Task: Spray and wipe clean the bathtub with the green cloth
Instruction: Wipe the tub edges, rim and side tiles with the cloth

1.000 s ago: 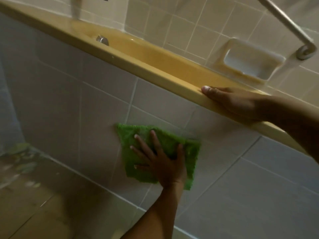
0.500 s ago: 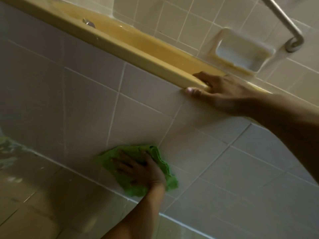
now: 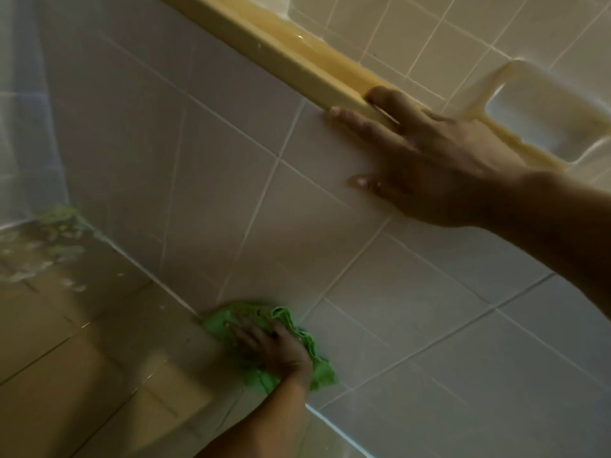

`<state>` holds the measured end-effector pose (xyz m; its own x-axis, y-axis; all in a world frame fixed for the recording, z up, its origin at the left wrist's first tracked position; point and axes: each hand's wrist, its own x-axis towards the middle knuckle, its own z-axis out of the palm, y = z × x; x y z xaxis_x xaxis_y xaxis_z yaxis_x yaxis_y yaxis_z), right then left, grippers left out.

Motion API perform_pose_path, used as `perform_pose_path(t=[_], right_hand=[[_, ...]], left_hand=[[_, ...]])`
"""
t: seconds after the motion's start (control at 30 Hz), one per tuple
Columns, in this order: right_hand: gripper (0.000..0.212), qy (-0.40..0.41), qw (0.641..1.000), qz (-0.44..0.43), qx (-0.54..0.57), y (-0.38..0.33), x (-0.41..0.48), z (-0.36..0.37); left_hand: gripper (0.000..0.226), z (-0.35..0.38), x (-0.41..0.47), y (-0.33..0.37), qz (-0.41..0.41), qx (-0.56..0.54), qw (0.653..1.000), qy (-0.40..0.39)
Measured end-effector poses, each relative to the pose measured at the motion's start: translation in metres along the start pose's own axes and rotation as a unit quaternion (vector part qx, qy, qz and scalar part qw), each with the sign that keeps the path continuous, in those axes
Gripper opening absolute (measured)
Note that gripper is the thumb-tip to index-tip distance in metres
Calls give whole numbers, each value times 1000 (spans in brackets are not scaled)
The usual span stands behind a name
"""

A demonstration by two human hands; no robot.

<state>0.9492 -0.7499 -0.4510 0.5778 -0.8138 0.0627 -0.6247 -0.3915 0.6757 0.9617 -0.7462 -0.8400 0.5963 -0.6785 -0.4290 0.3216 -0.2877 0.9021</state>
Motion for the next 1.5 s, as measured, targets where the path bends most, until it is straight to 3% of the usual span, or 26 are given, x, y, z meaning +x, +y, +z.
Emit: perform_pose_path(t=[0.1, 0.3, 0.5, 0.77, 0.97, 1.23, 1.5], right_hand=[[83, -14, 1000, 12, 23, -2, 12, -5], [91, -8, 996, 23, 91, 7, 20, -4], [69, -5, 985, 58, 159, 6, 24, -10], [53, -20, 979, 68, 189, 3, 14, -13], [52, -13, 978, 76, 196, 4, 16, -11], [62, -12, 978, 69, 196, -11, 52, -14], [65, -1, 999, -17, 52, -30, 104, -18]], left_hand=[[98, -4, -1, 16, 0, -10, 1000, -9], [96, -5, -24, 84, 125, 38, 991, 3], [87, -2, -36, 168, 244, 73, 967, 13], [82, -18, 13, 282, 321, 32, 946, 16], [91, -26, 37, 303, 407, 68, 911, 14], [89, -25, 55, 218, 292, 58, 954, 31], [91, -24, 91, 77, 148, 19, 989, 14]])
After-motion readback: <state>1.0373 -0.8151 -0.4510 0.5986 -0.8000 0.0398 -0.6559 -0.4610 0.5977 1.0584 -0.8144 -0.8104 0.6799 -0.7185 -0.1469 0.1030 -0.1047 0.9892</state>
